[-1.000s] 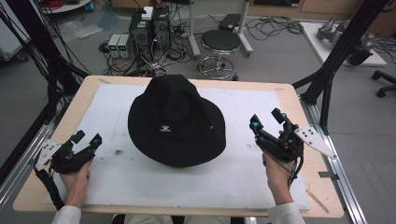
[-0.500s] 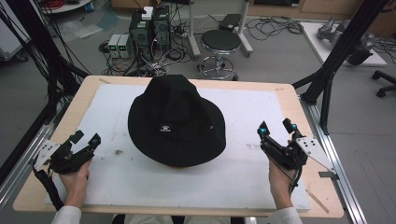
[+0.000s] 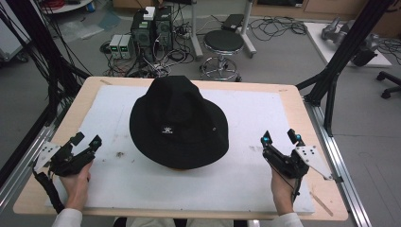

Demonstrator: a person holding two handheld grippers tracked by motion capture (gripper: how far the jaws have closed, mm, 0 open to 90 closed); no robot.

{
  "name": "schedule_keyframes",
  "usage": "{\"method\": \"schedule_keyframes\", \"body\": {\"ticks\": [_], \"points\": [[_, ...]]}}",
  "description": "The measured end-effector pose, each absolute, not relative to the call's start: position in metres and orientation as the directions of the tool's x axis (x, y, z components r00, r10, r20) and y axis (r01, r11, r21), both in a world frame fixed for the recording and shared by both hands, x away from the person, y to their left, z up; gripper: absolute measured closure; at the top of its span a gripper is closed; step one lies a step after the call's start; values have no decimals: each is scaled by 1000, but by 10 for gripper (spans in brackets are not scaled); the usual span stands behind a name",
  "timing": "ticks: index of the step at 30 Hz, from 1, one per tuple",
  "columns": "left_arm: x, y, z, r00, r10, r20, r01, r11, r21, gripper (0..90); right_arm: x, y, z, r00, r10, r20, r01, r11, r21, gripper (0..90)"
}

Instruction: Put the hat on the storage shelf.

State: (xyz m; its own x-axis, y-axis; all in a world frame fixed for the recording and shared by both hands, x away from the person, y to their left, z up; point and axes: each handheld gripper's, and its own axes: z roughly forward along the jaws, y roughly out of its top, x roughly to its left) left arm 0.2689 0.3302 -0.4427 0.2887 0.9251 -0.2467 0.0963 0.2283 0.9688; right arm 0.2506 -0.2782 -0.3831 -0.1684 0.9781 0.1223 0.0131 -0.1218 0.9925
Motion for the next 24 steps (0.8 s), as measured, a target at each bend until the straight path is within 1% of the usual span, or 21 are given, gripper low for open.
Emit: {"method": "schedule_keyframes", "body": {"ticks": [2, 8, 24], "points": [[269, 330, -443, 288, 925, -247, 96, 229, 969, 231, 250, -277, -386, -161, 981, 110, 10, -110, 994, 174], [270, 329, -443, 290, 924, -250, 96, 232, 968, 231, 248, -274, -398, -158, 984, 85, 42, -79, 996, 174], [270, 329, -443, 292, 923, -251, 97, 233, 968, 231, 249, -276, -418, -137, 987, 88, 95, -76, 993, 174]]}}
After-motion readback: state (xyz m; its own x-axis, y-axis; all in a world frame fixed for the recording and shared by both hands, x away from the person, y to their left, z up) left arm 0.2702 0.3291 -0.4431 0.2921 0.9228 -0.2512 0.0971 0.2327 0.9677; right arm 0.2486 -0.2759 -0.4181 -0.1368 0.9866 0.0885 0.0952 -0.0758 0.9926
